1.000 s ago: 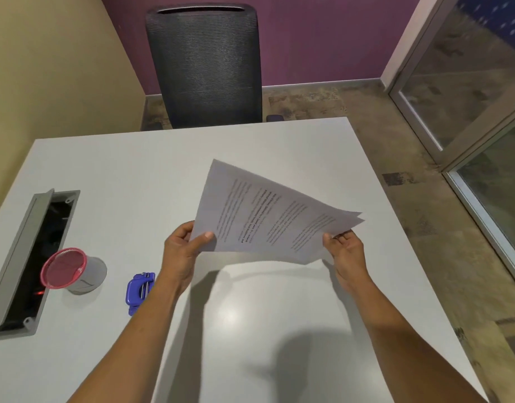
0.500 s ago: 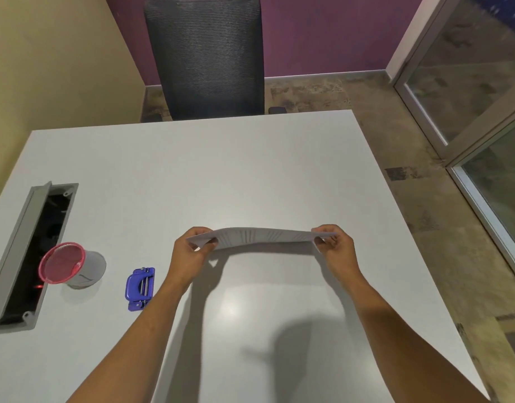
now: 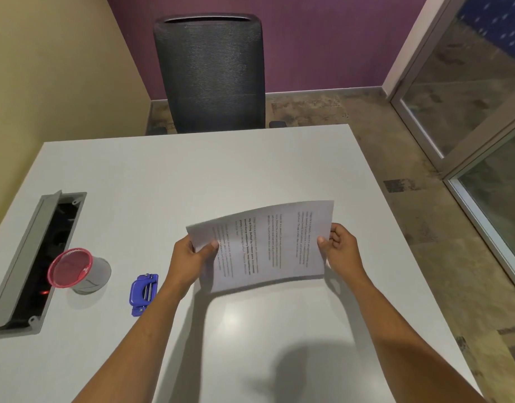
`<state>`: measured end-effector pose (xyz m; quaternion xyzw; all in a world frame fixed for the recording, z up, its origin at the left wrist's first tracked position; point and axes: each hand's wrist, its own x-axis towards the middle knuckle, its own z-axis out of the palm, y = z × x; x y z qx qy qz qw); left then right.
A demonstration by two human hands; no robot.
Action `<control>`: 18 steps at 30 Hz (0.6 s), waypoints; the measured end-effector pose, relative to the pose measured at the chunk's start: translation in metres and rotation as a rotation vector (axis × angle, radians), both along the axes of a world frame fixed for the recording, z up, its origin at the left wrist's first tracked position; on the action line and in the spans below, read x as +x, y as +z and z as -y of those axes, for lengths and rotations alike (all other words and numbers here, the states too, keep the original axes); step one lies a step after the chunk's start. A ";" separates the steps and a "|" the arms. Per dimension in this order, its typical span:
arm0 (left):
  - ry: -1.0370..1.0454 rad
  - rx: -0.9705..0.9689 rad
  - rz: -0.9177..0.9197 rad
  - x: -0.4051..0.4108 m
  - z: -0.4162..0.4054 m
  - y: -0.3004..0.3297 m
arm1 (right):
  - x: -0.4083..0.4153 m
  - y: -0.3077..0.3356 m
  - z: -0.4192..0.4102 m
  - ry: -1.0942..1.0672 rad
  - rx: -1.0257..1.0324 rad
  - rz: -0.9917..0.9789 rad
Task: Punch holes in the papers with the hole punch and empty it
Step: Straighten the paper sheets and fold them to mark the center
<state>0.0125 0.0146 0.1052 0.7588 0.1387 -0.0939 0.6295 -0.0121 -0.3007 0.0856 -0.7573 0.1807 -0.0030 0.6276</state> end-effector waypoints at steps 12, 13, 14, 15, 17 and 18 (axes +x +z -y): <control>0.175 -0.105 -0.114 -0.043 0.001 0.016 | -0.026 0.030 -0.009 0.066 -0.069 -0.001; 0.174 -0.095 -0.116 -0.046 0.001 0.016 | -0.027 0.033 -0.012 0.073 -0.108 0.008; 0.168 -0.083 -0.116 -0.049 0.001 0.016 | -0.029 0.036 -0.016 0.079 -0.146 0.014; 0.159 -0.067 -0.114 -0.052 0.002 0.017 | -0.031 0.038 -0.020 0.084 -0.181 0.016; 0.137 -0.031 -0.104 -0.057 0.003 0.018 | -0.034 0.045 -0.030 0.100 -0.241 0.014; 0.127 -0.014 -0.098 -0.059 0.004 0.019 | -0.036 0.047 -0.036 0.117 -0.272 0.018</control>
